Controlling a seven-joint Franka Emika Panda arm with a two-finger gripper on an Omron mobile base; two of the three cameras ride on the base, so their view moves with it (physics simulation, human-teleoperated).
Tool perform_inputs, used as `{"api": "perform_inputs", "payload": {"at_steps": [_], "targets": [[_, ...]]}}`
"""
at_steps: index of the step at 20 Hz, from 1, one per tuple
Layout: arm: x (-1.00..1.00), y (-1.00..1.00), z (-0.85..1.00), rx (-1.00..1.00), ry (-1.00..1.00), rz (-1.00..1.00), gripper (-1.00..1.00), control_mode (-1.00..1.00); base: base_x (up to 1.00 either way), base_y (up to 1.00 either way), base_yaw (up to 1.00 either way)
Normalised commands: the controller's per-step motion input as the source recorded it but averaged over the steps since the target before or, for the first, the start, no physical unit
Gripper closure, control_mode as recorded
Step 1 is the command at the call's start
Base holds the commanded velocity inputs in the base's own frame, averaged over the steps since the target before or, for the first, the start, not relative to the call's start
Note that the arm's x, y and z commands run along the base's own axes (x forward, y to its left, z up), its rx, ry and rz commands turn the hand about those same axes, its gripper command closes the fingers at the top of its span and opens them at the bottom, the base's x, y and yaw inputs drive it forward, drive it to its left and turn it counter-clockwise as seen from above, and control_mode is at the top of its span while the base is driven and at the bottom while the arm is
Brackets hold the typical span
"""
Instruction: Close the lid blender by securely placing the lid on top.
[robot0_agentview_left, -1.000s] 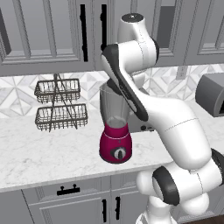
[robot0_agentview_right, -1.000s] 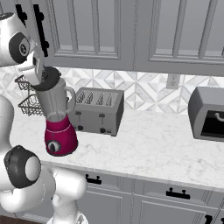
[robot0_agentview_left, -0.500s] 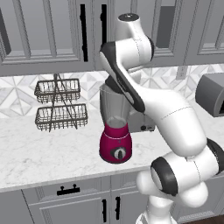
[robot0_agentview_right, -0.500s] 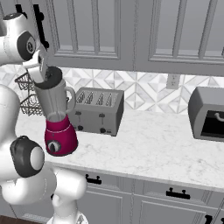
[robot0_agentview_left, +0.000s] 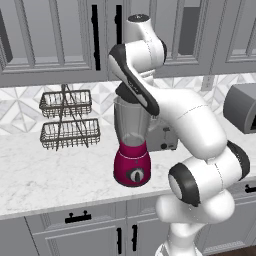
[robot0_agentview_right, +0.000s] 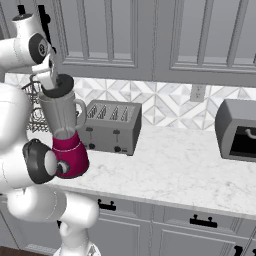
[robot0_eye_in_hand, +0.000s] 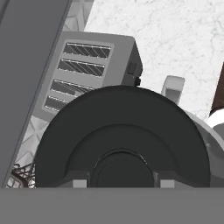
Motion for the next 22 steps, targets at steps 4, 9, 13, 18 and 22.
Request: {"api": "perform_inputs", "payload": {"at_steps": [4,9,13,18,22], "targets": [[0.14,0.18,-0.22,0.0,0.0,0.0,1.0,-1.0,0.0,0.0,0.0],[-0.08,0.04,-0.29,0.0,0.0,0.0,1.0,-1.0,0.0,0.0,0.0],[-0.02,0.0,-0.17,0.0,0.08,0.0,1.0,-1.0,0.0,0.0,0.0],[0.0,0.03,-0.22,0.0,0.1,0.0,1.0,-1.0,0.0,0.0,0.0],[0.0,0.0,-0.07,0.0,0.03,0.0,1.0,-1.0,0.0,0.0,0.0]]}}
